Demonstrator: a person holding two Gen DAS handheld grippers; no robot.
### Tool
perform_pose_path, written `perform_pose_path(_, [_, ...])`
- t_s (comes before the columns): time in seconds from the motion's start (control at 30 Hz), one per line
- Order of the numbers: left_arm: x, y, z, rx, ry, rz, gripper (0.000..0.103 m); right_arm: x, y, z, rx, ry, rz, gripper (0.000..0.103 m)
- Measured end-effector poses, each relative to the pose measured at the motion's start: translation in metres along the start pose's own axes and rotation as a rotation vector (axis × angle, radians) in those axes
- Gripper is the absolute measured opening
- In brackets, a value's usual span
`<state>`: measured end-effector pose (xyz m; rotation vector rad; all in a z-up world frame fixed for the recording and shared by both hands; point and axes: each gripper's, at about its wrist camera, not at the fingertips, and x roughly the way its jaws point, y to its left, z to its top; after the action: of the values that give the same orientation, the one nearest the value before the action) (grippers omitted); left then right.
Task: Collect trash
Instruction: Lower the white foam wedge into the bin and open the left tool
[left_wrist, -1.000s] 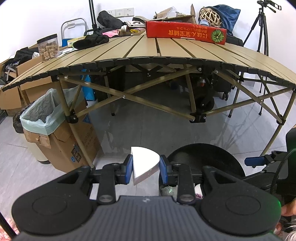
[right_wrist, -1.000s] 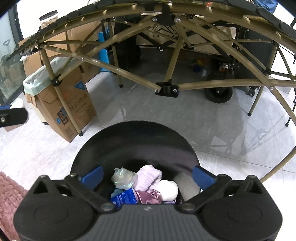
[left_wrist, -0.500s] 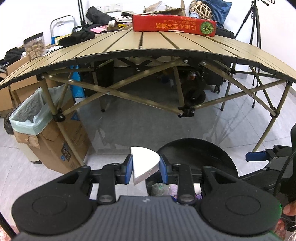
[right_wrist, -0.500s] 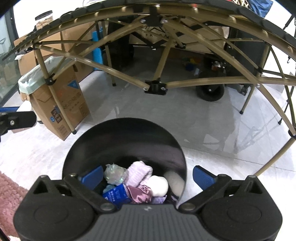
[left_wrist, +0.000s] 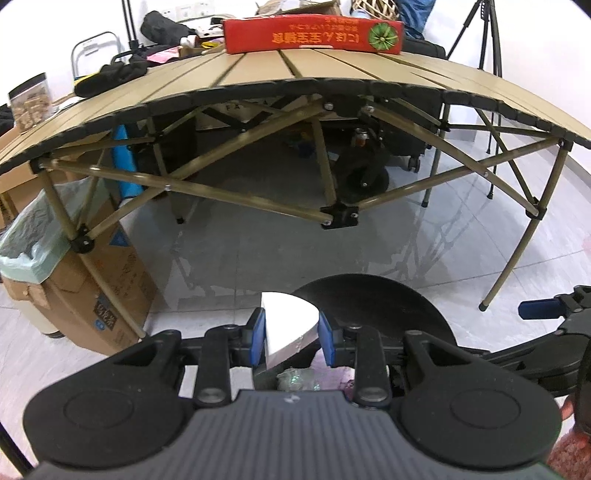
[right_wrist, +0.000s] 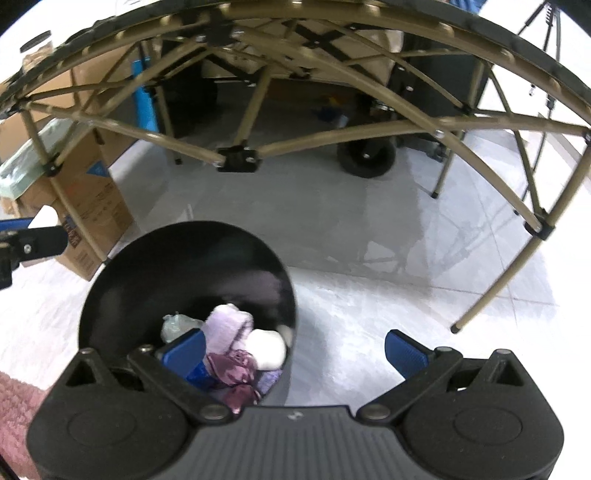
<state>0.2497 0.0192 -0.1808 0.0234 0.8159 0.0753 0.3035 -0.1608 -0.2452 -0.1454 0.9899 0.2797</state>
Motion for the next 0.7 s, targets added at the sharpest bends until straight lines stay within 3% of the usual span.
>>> perform_pose_path(0.2, [0.017,-0.015,0.004,0.021,0.021,-0.026,0.031,0.002,-0.018,-0.001,0.069,0.019,-0.039,0.103])
perform_pose_path(0.7, [0.063,-0.028,0.002,0.021,0.122,-0.092,0.031,0.002,-0.056,-0.005,0.262,0.026,-0.027,0.103])
